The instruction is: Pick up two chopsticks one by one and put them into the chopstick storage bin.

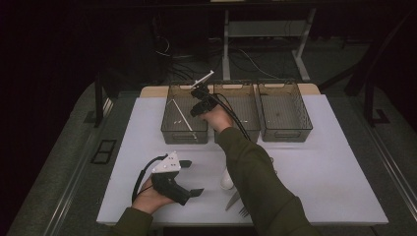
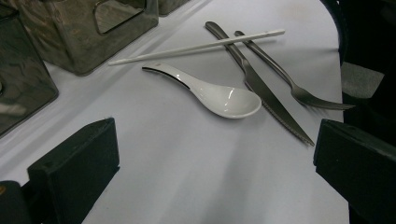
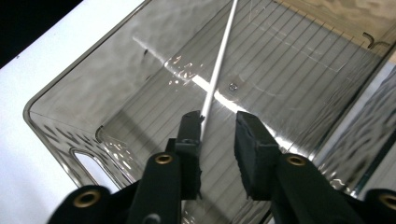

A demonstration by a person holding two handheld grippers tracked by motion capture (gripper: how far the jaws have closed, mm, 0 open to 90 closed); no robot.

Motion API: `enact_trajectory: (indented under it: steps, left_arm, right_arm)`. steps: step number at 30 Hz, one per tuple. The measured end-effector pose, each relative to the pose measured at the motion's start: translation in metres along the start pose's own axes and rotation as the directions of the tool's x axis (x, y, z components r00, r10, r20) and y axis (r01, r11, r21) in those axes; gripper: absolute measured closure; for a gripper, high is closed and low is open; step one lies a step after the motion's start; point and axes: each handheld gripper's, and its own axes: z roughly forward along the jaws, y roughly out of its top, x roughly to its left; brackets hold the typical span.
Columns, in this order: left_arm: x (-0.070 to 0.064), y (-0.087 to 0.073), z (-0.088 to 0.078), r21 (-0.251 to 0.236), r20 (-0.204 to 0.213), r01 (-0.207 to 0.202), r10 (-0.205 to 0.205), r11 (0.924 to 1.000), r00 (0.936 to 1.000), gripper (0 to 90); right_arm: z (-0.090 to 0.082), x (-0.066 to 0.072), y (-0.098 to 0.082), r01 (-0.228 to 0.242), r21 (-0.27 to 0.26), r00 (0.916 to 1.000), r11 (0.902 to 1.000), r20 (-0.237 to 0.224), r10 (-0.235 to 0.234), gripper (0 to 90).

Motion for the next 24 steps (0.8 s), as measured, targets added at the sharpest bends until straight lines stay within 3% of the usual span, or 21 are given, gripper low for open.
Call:
enact_trajectory:
  steps: [6, 13, 24]
  left_arm:
    - [0.001, 0.0, -0.001, -0.001, -0.004, -0.004, 0.004, 1.0, 1.0, 0.0]
    - [0.0, 0.0, -0.001, 0.005, -0.011, 0.0, 0.0, 1.0, 0.9999, 0.0]
    - [0.004, -0.003, -0.003, 0.014, -0.024, 0.001, 0.0, 0.9999, 0.9997, 0.0]
  right_arm:
    - [-0.013, -0.001, -0.003, 0.034, -0.048, 0.9991, 0.9983, -0.023, -0.035, 56.4]
    - [-0.039, -0.006, -0.018, 0.112, -0.114, 0.9887, 0.9871, -0.087, -0.122, 43.2]
    - [-0.083, -0.016, -0.053, 0.142, -0.204, 0.977, 0.9686, -0.128, -0.171, 37.4]
